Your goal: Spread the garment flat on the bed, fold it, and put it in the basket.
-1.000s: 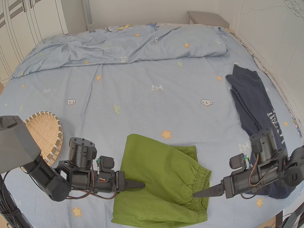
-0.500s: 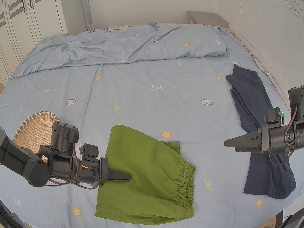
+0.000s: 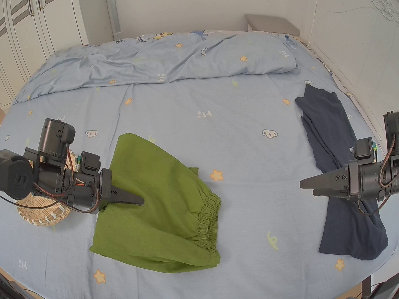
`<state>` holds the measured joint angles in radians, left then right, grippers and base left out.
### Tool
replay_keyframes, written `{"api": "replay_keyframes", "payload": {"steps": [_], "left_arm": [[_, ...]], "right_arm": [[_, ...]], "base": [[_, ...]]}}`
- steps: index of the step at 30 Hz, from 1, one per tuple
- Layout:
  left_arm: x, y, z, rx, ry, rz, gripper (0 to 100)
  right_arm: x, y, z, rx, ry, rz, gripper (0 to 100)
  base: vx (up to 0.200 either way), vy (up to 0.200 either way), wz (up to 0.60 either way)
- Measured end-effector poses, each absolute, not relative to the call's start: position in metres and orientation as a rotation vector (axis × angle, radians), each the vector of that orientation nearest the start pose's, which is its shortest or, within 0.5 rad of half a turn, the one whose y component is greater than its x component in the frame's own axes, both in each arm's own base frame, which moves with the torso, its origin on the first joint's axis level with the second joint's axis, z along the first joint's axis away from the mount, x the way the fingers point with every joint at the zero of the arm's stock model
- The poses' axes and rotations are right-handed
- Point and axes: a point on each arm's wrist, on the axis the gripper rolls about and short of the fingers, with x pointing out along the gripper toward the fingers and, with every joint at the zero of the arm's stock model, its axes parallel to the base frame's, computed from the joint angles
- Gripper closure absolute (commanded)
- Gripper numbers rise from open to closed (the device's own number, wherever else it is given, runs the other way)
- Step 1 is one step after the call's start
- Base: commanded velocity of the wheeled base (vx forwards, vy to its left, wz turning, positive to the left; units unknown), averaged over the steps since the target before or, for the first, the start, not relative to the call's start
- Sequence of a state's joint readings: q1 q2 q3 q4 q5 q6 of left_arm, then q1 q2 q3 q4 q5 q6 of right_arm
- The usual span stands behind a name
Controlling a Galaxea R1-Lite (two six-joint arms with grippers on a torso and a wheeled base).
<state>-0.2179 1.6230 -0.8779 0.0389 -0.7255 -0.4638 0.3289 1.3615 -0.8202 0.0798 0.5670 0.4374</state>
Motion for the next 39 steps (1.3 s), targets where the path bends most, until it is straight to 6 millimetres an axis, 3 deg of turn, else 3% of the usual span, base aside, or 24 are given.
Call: {"api": "replay_keyframes", "payload": {"steps": [10, 22, 31, 39], "left_arm": [[0.250, -0.070, 0.181, -0.598, 0.948, -0.700, 100], [0.245, -0.077, 0.182, -0.583, 0.966, -0.723, 100], [0.232, -0.091, 0.186, -0.487, 0.939, -0.817, 100], [0.225, -0.111, 0.215, -0.408, 0.832, -0.909, 100]], "right_arm": [[0.191, 0.078, 0.212, 0.469, 0.815, 0.718, 0], [0.191, 0.079, 0.211, 0.468, 0.816, 0.720, 0], [0.190, 0.079, 0.211, 0.468, 0.815, 0.721, 0], [0.190, 0.079, 0.211, 0.466, 0.817, 0.721, 0]], "base": [[0.000, 0.200, 0.00], [0.000, 0.200, 0.00], [0.000, 0.000, 0.00], [0.000, 0.000, 0.00]]}}
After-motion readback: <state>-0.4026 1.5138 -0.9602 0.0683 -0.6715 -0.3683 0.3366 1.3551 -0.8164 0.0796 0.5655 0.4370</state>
